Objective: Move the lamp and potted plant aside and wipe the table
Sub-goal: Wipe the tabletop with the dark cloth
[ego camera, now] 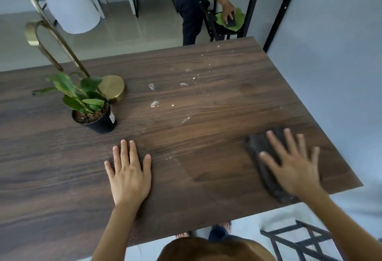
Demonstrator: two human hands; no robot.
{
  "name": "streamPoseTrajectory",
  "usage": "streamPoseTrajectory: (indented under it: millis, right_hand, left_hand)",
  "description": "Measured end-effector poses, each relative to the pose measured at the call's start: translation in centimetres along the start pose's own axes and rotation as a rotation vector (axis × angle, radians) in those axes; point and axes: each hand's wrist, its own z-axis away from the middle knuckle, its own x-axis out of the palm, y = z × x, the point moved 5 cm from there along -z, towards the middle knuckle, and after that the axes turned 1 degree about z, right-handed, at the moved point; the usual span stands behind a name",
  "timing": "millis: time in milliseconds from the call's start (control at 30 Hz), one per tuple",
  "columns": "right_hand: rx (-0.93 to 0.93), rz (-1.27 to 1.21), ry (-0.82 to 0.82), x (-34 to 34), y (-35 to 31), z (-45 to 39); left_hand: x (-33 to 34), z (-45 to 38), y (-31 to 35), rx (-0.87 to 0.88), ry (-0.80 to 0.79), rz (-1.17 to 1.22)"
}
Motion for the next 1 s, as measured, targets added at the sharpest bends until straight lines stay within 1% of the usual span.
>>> streamPoseTrajectory:
  millis: [67, 133, 167, 200, 233, 300, 367, 400, 467, 533, 567, 600, 667, 733, 767, 800, 867, 900, 933, 967, 1000]
  right_hand:
    - [0.184, -0.020, 0.025, -1.1, 1.5, -4.4]
    - [0.311, -0.083, 0.072, -1.7, -0.3, -9.1]
    - [0.328, -0.111, 0.077, -2.0, -2.3, -11.4]
    - [0.297, -0.121, 0.059, -1.9, -5.2, -13.3]
    - [0.224, -0.112, 0.026, -1.8, -8.7, -14.5]
    - [-0.009, -0.080, -0.026, -1.0, -17.0, -14.4]
    - [-0.283, -0.042, -0.055, 0.5, -24.5, -11.1]
    - [-0.411, -0.032, -0.066, 1.2, -26.9, -8.7]
    - [-0.600, -0.030, -0.061, 2.2, -28.2, -3.9]
    - [-0.723, -0.027, -0.020, 2.4, -24.8, -0.4]
    - [-0.743, -0.014, -0.013, 2.5, -21.8, 0.6]
    - [-0.734, 0.001, -0.022, 2.4, -18.5, 0.9]
    - [-0.610, 0.035, -0.029, 1.5, -12.6, -0.6]
    - [-0.386, 0.028, -0.011, 0.2, -9.4, -4.9]
    - [-0.269, 0.019, 0.002, -0.4, -9.4, -7.6]
    - [-0.150, 0.003, 0.006, -0.9, -10.2, -10.3]
    - [0.062, -0.049, -0.022, -1.6, -14.0, -15.2]
    - [0.101, -0.062, -0.040, -1.6, -16.9, -16.8]
    - [0.080, -0.062, -0.060, -1.4, -20.4, -17.6]
    - [0.002, -0.052, -0.073, -1.0, -24.2, -17.3]
    - [-0.117, -0.036, -0.074, -0.3, -28.0, -15.9]
  left_hand:
    - [-0.1, 0.0, 0.1, -0.006, 0.005, 0.002]
    - [-0.2, 0.0, 0.2, -0.009, 0.007, 0.010]
    - [-0.3, 0.1, 0.3, -0.009, 0.007, 0.010]
    - [-0.3, 0.1, 0.3, -0.012, 0.003, 0.009]
    - [-0.3, 0.1, 0.3, -0.015, -0.001, 0.013]
    - [-0.4, -0.1, 0.1, -0.007, -0.001, 0.028]
    - [-0.6, -0.3, -0.4, 0.017, 0.002, 0.043]
    - [-0.7, -0.3, -0.9, 0.029, 0.003, 0.050]
    - [-1.1, -0.2, -2.4, 0.036, 0.016, 0.053]
    - [-1.6, -0.2, -4.4, 0.012, 0.031, 0.048]
    - [-1.8, -0.2, -5.3, -0.002, 0.035, 0.044]
    - [-2.0, -0.1, -6.1, -0.017, 0.039, 0.038]
    - [-2.3, -0.1, -7.3, -0.047, 0.047, 0.034]
    - [-2.5, -0.1, -8.0, -0.057, 0.051, 0.035]
    - [-2.5, -0.1, -8.2, -0.059, 0.056, 0.036]
    - [-2.6, -0.2, -8.5, -0.063, 0.058, 0.038]
    - [-2.6, -0.2, -9.0, -0.083, 0.051, 0.033]
    - [-2.6, -0.2, -9.2, -0.094, 0.046, 0.032]
    - [-2.6, -0.2, -9.4, -0.102, 0.044, 0.035]
    - [-2.6, -0.2, -9.6, -0.106, 0.042, 0.040]
    - [-2.7, -0.2, -9.8, -0.105, 0.038, 0.041]
